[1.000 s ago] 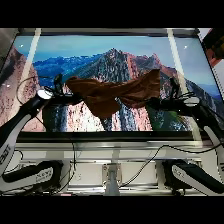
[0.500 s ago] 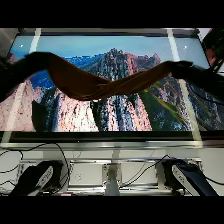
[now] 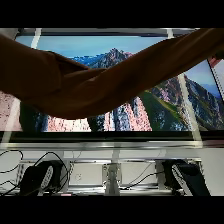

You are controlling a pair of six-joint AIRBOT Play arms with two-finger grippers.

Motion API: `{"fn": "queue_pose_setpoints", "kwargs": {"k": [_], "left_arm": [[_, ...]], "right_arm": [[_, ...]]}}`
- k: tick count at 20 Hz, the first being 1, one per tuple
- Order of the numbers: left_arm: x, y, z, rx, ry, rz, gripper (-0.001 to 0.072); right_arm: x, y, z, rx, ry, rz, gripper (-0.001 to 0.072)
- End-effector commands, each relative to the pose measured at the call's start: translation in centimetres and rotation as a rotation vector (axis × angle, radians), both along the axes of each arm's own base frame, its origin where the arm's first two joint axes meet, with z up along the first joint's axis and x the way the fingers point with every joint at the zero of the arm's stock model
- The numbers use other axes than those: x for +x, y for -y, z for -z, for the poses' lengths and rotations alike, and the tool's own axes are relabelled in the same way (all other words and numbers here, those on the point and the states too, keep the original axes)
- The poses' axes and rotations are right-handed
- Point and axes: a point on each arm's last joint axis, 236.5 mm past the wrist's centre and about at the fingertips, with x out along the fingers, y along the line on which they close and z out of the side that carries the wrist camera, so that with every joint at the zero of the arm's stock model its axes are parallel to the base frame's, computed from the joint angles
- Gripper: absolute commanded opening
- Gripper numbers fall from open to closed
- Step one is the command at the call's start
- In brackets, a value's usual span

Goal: Fold the clothes and pants, and hang the long-sleeved shirts on hangers.

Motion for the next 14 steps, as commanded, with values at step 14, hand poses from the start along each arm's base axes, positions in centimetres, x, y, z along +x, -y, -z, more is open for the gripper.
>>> {"fn": "queue_pose_setpoints", "kwargs": {"k": [14], "left_arm": [[23.8,5.7,28.8,-0.199,-0.844,0.269,0.0018]], "right_arm": [[6.5,1.8,21.5,-0.207,-0.673,0.014,0.0018]]}}
